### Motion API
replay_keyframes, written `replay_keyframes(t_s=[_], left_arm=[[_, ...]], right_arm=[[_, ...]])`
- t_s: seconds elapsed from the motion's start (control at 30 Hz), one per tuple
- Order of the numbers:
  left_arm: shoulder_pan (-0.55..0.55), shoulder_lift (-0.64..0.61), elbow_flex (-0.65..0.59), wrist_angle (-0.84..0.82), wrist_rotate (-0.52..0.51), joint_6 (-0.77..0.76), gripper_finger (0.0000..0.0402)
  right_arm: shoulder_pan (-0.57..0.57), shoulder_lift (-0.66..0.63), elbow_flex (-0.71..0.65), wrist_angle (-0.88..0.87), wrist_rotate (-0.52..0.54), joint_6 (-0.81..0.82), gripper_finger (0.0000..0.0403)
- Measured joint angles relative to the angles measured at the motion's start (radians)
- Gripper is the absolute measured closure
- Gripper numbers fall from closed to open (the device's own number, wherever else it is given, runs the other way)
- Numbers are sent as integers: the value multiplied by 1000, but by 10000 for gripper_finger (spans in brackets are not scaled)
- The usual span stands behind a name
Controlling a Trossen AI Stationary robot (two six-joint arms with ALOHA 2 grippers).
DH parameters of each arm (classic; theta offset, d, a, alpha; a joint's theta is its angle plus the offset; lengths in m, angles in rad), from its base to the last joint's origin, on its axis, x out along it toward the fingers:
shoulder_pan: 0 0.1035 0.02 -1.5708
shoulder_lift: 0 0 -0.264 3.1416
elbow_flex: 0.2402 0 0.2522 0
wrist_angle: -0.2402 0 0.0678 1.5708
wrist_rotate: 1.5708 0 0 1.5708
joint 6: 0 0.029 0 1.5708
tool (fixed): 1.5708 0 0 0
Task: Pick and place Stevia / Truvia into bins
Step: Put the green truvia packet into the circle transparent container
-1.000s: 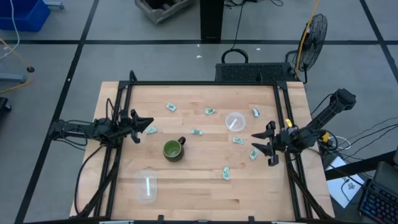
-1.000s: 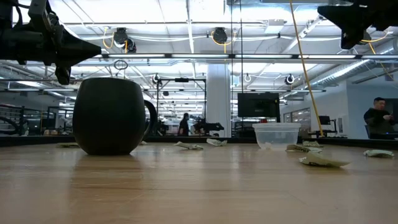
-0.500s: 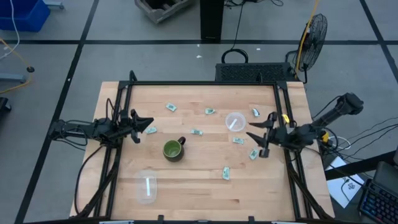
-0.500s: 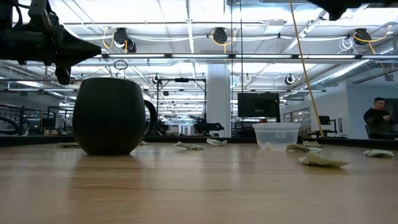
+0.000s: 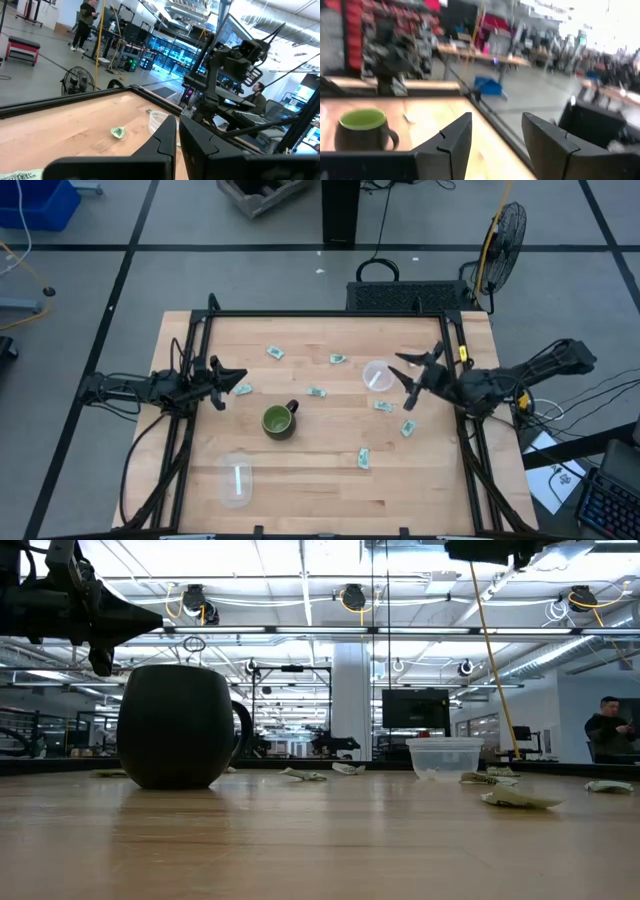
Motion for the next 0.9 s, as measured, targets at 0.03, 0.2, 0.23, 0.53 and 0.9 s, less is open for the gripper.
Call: replay_keyframes(t_s=[0.03, 0.2, 0.23, 0.53, 0.9], left_arm=[[0, 0, 0, 0, 0, 0, 376], [0, 0, 0, 0, 0, 0, 376], [0, 0, 0, 0, 0, 0, 376], [0, 0, 0, 0, 0, 0, 376], [0, 0, 0, 0, 0, 0, 376]], right_arm=[[-15, 6, 14, -43, -4, 35, 236], [-88, 25, 22, -140, -6, 115, 236], [-101, 29, 22, -165, -7, 130, 236], [-189, 79, -9, -232, -8, 250, 236], [-201, 101, -81, -230, -48, 304, 236]])
